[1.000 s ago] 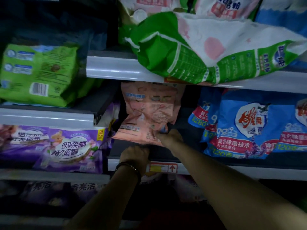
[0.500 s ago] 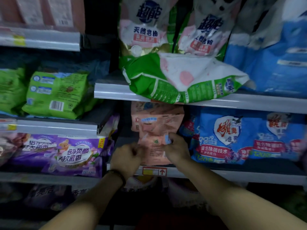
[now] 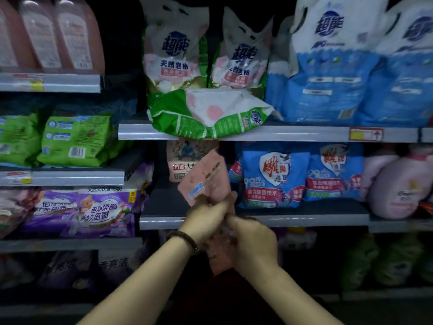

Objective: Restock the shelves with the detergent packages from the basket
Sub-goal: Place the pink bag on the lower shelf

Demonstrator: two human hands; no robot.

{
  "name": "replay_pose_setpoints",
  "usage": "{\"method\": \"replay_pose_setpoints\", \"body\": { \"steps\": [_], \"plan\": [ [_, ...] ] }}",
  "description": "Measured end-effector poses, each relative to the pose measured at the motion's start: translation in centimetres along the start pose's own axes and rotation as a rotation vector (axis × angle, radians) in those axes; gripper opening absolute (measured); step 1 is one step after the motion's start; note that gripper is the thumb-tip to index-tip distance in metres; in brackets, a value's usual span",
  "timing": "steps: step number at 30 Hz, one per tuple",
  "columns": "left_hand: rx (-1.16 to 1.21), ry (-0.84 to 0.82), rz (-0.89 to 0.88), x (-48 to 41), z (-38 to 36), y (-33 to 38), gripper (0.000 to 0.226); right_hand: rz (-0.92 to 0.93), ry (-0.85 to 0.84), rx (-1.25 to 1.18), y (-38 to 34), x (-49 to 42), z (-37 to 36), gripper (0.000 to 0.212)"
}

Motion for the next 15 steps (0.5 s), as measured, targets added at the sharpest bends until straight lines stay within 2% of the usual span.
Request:
{"method": "replay_pose_setpoints", "body": {
  "steps": [2,3,5,9,11,13,14,15],
  "plan": [
    [-0.002,0.023,0.040,0.8,-1.1,-0.7,0.083,0.115,0.025,0.099,-1.1,2.5,-0.1,0.018],
    [-0.020,0.043,0.031,0.8,-1.6,-1.2,0.076,0.151,0.012,0.144,-1.4,3.6,-0.6,0.014],
    [-0.045,0.086,-0.022,0.9,-2.2,-1.8,0.054,0.146,-0.052,0.188,-1.4,5.4,-1.5,0.024],
    [0.085,0.169,-0.033,2.3,-2.6,-2.9,0.029,0.163,-0.058,0.181,-1.6,7.5,-1.6,0.023],
    [0.179,0.156,-0.022,2.8,-2.6,-3.6,0.024,0.152,-0.151,0.078,-1.3,7.9,-1.3,0.029],
    [0.254,0.156,-0.038,3.3,-1.9,-4.0,0.022,0.064,-0.311,-0.193,0.4,7.9,-0.6,0.038],
    [0.299,0.154,-0.056,3.7,-1.5,-4.1,0.021,-0.006,-0.317,-0.341,2.0,7.6,-0.1,0.039],
    [0.360,0.134,-0.072,4.3,-1.2,-4.3,0.021,-0.110,-0.248,-0.429,4.5,7.3,0.5,0.037]
  ]
}}
Point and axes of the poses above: each hand's wrist, its own x-axis away from the middle knuckle, its own z-axis out of the back of the hand, y = z × x, the point moved 8 cm from there along -x, towards the middle knuckle, and after that the axes turned 6 degrees about -x, right-handed, at the moved point
